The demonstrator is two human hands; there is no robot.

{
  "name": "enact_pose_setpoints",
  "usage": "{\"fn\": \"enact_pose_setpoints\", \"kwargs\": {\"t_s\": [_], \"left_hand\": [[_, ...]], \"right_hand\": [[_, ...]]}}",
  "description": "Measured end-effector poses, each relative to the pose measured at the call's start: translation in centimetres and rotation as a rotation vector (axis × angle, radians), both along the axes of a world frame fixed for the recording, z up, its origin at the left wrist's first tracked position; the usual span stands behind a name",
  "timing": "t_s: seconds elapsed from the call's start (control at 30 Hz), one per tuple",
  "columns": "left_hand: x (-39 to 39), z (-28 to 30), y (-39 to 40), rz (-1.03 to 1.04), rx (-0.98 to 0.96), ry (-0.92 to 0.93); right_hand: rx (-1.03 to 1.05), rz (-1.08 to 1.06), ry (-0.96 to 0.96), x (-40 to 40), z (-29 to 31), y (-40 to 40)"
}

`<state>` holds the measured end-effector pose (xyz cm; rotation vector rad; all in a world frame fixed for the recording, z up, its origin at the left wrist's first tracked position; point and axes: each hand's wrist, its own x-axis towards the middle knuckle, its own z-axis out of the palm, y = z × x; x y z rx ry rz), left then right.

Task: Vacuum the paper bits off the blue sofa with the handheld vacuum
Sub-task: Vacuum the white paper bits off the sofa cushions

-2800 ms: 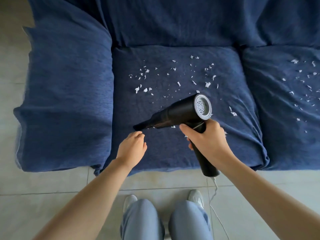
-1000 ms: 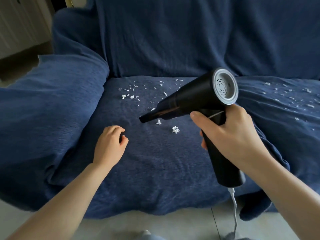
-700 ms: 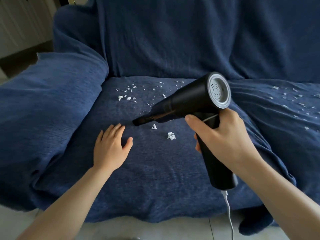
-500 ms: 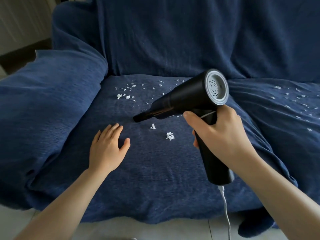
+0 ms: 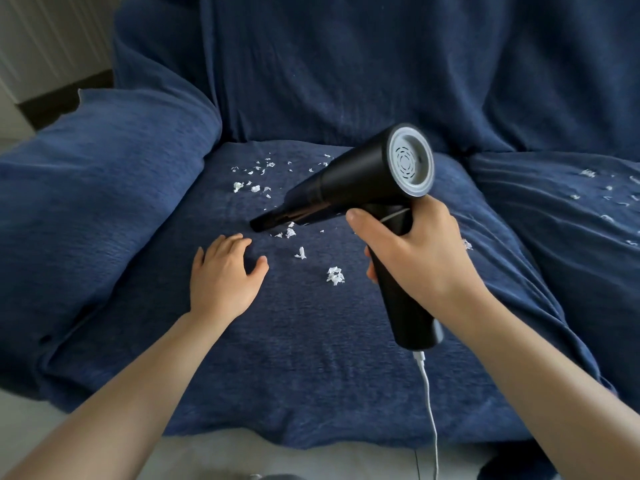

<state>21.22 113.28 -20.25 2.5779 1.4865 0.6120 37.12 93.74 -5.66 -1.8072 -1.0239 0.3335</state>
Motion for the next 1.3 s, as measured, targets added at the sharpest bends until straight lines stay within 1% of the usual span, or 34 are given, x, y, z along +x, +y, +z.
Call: {"fn": "enact_pose_setpoints", "kwargs": {"t_s": [0.13, 0.37, 0.43, 0.57, 0.7, 0.83, 0.93, 1.03, 1.13, 1.3], "left_hand": [[-0.3, -0.5, -0.4, -0.01, 0.048, -0.035], [-0.5, -0.5, -1.0, 0.006, 0.057, -0.063], [-0.4, -0.4, -1.1, 0.004, 0.038, -0.048], [-0.2, 0.2, -1.1, -0.004, -0.006, 0.005], [1.3, 1.4, -0.3, -0.002, 0.038, -0.034], [4.1, 2.4, 0.2, 0.036, -0.021, -0.03], [4.6, 2.4, 0.3, 0.051, -0.046, -0.009], [4.5, 2.2, 0.0, 0.055, -0.084, -0.039], [4.5, 2.0, 0.0, 0.054, -0.076, -0.043], [4.1, 1.6, 0.0, 0.036, -0.07, -0.064]], "right_hand": [[-0.007, -0.01, -0.018, 0.4, -0.3, -0.2], [-0.002, -0.04, 0.0, 1.2, 0.4, -3.0], [0.0, -0.024, 0.016, 1.2, 0.6, -3.7], [-0.009, -0.002, -0.012, 0.9, 0.9, -4.6], [0.009, -0.03, 0.02, 2.7, 0.3, -3.5], [0.011, -0.021, 0.042, 4.7, 0.2, -1.3], [-0.005, -0.021, 0.043, 5.7, 0.8, 0.1], [-0.043, -0.026, 0.016, 5.9, 1.2, 0.3], [-0.064, -0.04, -0.024, 6.0, 1.9, 0.2], [-0.038, -0.078, -0.055, 5.2, 1.8, -1.1]]}}
